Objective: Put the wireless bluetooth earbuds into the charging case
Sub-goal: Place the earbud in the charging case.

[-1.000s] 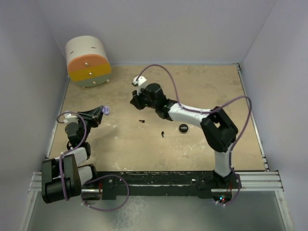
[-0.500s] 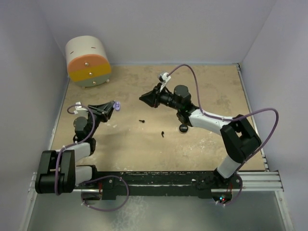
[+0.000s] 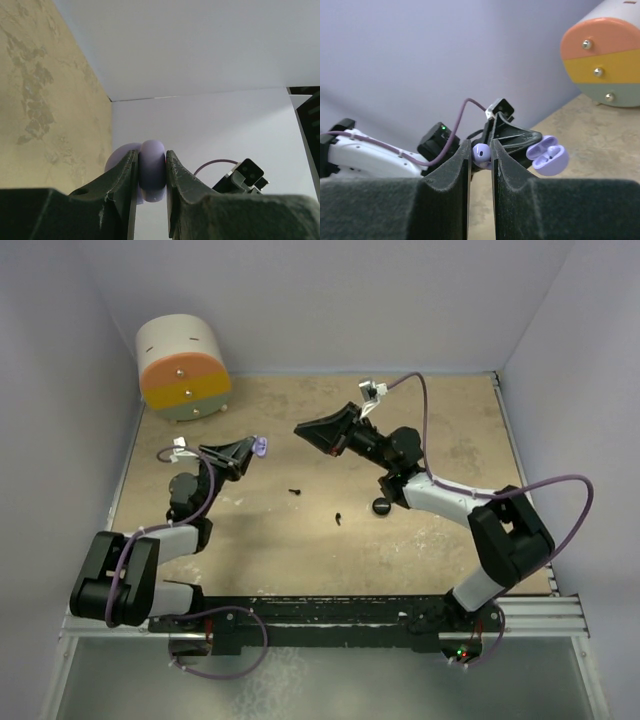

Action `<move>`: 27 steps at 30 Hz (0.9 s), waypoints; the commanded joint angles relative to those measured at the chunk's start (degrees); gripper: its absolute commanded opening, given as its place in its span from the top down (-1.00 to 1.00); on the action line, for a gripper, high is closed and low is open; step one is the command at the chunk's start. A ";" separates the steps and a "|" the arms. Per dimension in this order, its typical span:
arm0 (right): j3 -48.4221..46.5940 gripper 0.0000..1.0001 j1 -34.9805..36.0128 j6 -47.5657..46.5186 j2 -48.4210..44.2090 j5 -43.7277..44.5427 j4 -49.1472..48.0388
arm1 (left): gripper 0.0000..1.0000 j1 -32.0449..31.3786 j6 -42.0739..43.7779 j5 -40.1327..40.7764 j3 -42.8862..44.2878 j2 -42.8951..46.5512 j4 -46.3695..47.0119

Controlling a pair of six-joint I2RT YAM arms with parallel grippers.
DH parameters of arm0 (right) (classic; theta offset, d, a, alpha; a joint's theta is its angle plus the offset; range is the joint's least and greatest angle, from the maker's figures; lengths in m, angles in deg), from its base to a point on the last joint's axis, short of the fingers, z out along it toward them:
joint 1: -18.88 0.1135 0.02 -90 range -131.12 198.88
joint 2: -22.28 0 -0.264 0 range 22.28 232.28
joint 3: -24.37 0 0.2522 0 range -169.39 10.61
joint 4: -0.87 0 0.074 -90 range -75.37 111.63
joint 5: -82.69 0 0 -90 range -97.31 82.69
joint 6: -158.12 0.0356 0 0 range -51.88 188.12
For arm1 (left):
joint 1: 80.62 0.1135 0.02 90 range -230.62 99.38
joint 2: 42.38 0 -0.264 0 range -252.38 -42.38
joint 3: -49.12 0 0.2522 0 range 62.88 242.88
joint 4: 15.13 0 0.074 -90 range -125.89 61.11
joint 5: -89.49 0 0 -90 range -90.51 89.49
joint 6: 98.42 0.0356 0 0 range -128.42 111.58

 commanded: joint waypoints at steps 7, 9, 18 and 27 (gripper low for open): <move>5.27 1.00 -1.68 19.50 3.09 -2.77 -22.69 | 1.00 -5.31 0.44 4.24 4.40 -4.53 7.86; 6.02 1.00 -1.79 20.50 3.40 -1.66 -24.50 | 1.00 -6.21 -0.04 4.49 5.10 -5.51 9.02; 9.09 1.00 -3.04 20.16 2.14 4.03 -24.66 | 1.00 -9.68 -0.54 4.66 8.96 -6.35 6.91; 10.37 1.00 -4.20 20.55 2.24 9.23 -25.80 | 1.00 -12.97 0.94 5.54 10.01 -4.22 2.46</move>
